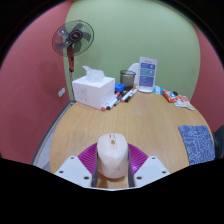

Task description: Arrange mouse

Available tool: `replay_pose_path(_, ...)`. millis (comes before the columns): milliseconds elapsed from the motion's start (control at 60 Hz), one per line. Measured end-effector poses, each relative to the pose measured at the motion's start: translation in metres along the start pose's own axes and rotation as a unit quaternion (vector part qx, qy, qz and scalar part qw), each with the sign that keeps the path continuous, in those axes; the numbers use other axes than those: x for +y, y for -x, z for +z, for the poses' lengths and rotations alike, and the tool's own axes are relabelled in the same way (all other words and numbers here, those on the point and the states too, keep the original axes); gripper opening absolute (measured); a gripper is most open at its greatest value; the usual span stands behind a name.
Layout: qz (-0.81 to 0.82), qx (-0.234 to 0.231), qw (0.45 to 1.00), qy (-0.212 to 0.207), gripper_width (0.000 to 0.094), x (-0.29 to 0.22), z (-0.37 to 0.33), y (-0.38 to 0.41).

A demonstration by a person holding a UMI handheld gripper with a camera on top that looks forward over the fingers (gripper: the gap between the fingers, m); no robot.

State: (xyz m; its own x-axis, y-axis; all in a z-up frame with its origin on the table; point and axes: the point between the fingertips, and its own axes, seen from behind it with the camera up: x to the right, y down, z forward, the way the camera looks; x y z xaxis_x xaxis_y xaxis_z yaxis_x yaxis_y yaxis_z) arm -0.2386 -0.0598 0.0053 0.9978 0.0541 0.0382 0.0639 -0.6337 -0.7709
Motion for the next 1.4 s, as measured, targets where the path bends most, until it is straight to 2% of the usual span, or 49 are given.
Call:
replay_pose_path(83, 0.017, -0.009, 0.999, -0.026, 0.0403, -0.034, -0.024, 0.002)
replay_pose_path(233, 0.035, -0.028, 0.99, -0.131, 0.0402, -0.147, -0.097, -0.019)
replay_pose_path(350, 0.058, -0.021, 0.978, -0.201, 0.04, -0.213, -0.15, -0.084)
replay_pose_path(433, 0.06, 0.01, 0.973, -0.222, 0.0399, -0.228, -0.165, -0.16)
replay_pose_path(533, 0.06, 0.052, 0.977, -0.2, 0.0398, -0.188, -0.152, -0.255)
replay_pose_path(617, 0.06, 0.071, 0.985, -0.146, 0.0398, -0.13, -0.117, -0.326)
replay_pose_path(650, 0.065, 0.07, 0.988, -0.123, 0.0398, -0.095, -0.103, -0.349)
replay_pose_path(700, 0.068, 0.066, 0.993, -0.074, 0.0399, -0.062, -0.075, -0.371)
replay_pose_path(767, 0.064, 0.053, 0.996, -0.032, 0.0399, -0.02, -0.051, -0.388)
replay_pose_path(867, 0.058, 0.038, 0.998, -0.004, 0.0408, 0.022, -0.028, -0.401)
replay_pose_path(917, 0.055, 0.036, 0.998, 0.009, 0.0452, 0.033, -0.021, -0.404)
replay_pose_path(1067, 0.052, 0.018, 0.998, 0.02, 0.0585, 0.041, -0.019, -0.403)
replay_pose_path(1150, 0.035, 0.016, 0.999, 0.004, 0.0862, 0.027, -0.036, -0.404)
replay_pose_path(1200, 0.029, 0.018, 0.999, -0.007, 0.0826, 0.015, -0.05, -0.404)
replay_pose_path(1400, 0.01, 0.035, 0.998, -0.041, 0.0849, -0.013, -0.133, -0.395)
